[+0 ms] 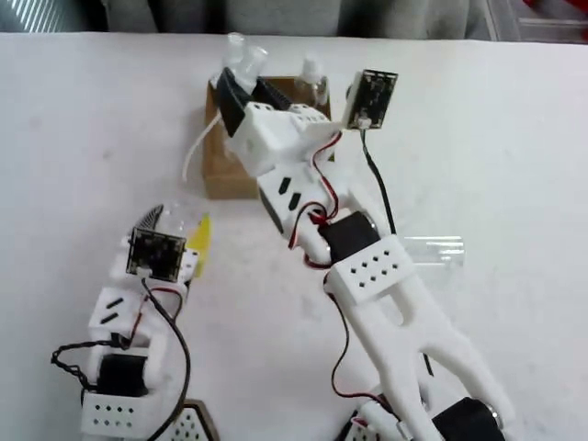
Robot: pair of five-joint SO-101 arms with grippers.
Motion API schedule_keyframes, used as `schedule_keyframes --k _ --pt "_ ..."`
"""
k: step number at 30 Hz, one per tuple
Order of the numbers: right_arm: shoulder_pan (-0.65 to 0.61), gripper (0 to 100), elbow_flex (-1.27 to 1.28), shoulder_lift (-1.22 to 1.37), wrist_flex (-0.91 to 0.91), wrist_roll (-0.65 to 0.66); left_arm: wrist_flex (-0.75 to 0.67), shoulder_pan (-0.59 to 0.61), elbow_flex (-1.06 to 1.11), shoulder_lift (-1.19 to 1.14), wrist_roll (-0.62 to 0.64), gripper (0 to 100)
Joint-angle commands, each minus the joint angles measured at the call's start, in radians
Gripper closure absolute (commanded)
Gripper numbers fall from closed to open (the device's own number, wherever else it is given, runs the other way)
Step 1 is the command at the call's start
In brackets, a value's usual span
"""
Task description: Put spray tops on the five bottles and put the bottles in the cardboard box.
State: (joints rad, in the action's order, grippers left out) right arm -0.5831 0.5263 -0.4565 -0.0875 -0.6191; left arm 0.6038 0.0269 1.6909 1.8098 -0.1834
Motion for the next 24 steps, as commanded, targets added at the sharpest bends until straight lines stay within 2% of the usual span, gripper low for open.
schedule_keyframes --k 1,17,24 --pt "0.010 98.2 -0.008 -0.041 0.018 -0.020 -0.023 -0.010 0.002 0.018 0.014 89" --pt "-0.001 98.2 -0.008 -0.044 -0.113 -0.029 -0.021 -0.008 0.002 0.016 0.014 89" --pt "-0.021 98.2 0.037 -0.145 -0.131 -0.029 -0.021 -0.008 0.002 0.016 0.012 89"
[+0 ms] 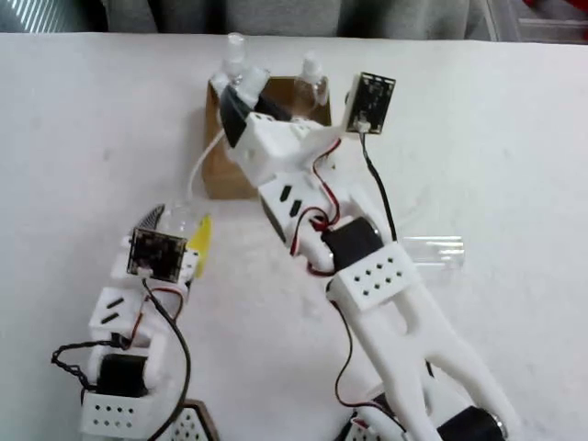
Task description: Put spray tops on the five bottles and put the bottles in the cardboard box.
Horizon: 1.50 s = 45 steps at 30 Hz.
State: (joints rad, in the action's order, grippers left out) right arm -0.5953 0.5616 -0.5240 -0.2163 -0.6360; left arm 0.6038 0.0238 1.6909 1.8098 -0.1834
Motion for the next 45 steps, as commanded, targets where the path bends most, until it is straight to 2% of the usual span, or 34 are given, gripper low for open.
schedule_keyframes --k 1,16,31,45 --pt "-0.015 98.2 0.011 -0.093 -0.001 -0.012 -0.021 -0.005 0.002 0.016 0.012 89" --pt "-0.013 98.2 0.029 -0.122 0.001 -0.052 -0.021 -0.010 0.002 0.016 0.012 89" --pt "-0.010 98.2 0.028 -0.012 0.054 -0.058 -0.009 -0.010 0.002 0.016 0.012 89" --pt "-0.070 98.2 0.130 -0.005 0.033 -0.061 -0.009 -0.010 0.002 0.016 0.012 89"
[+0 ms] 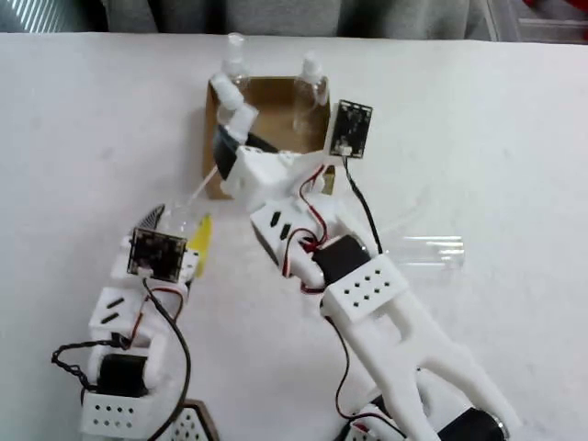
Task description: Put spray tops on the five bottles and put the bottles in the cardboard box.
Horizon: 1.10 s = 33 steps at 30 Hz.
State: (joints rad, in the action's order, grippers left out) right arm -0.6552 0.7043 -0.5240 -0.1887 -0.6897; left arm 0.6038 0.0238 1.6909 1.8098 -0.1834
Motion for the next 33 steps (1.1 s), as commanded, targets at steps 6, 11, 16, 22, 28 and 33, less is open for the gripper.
schedule_keyframes --k 6,11,16,22,28,33 --pt "-0.022 98.2 -0.011 -0.004 0.005 -0.008 -0.009 -0.007 0.002 0.016 0.012 89" --pt "-0.036 98.2 -0.009 -0.002 0.005 -0.008 -0.008 -0.005 0.002 0.016 0.012 89" --pt "-0.038 98.2 0.006 -0.002 0.007 -0.006 -0.008 -0.005 0.002 0.016 0.009 89" --pt "-0.039 98.2 0.048 -0.004 0.079 0.000 -0.008 -0.004 0.002 0.016 0.006 89" --pt "-0.039 98.2 0.095 -0.013 0.111 0.002 -0.008 -0.004 0.002 0.016 0.011 89" --pt "-0.081 98.2 0.104 -0.005 0.107 0.003 -0.008 -0.004 0.002 0.016 0.011 89"
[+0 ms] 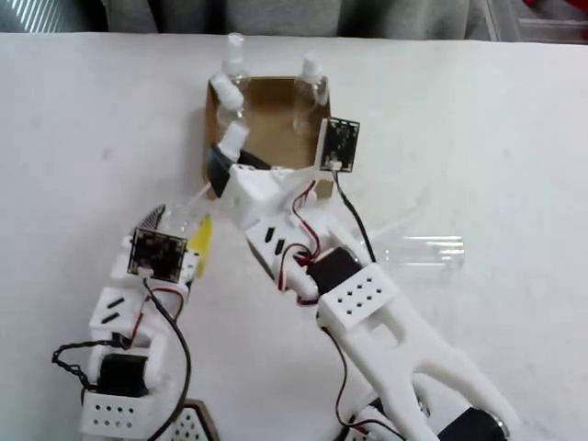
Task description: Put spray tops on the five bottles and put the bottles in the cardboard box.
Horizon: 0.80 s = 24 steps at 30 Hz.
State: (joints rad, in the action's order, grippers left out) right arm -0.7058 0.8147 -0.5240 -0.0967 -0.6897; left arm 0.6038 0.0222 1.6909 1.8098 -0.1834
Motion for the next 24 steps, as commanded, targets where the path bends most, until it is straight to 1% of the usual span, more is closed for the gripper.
schedule_keyframes --k 1,12,18,24 --pt "-0.041 98.2 -0.006 -0.005 0.015 0.003 -0.008 -0.002 0.002 0.016 0.011 89" --pt "-0.065 98.1 -0.003 -0.004 0.015 0.003 -0.008 -0.002 0.002 0.016 0.011 89" --pt "-0.136 98.1 0.023 -0.004 0.013 0.003 -0.008 -0.008 0.002 0.016 0.011 90" --pt "-0.154 98.1 0.041 -0.004 0.019 0.005 -0.008 -0.004 0.002 0.016 0.012 90"
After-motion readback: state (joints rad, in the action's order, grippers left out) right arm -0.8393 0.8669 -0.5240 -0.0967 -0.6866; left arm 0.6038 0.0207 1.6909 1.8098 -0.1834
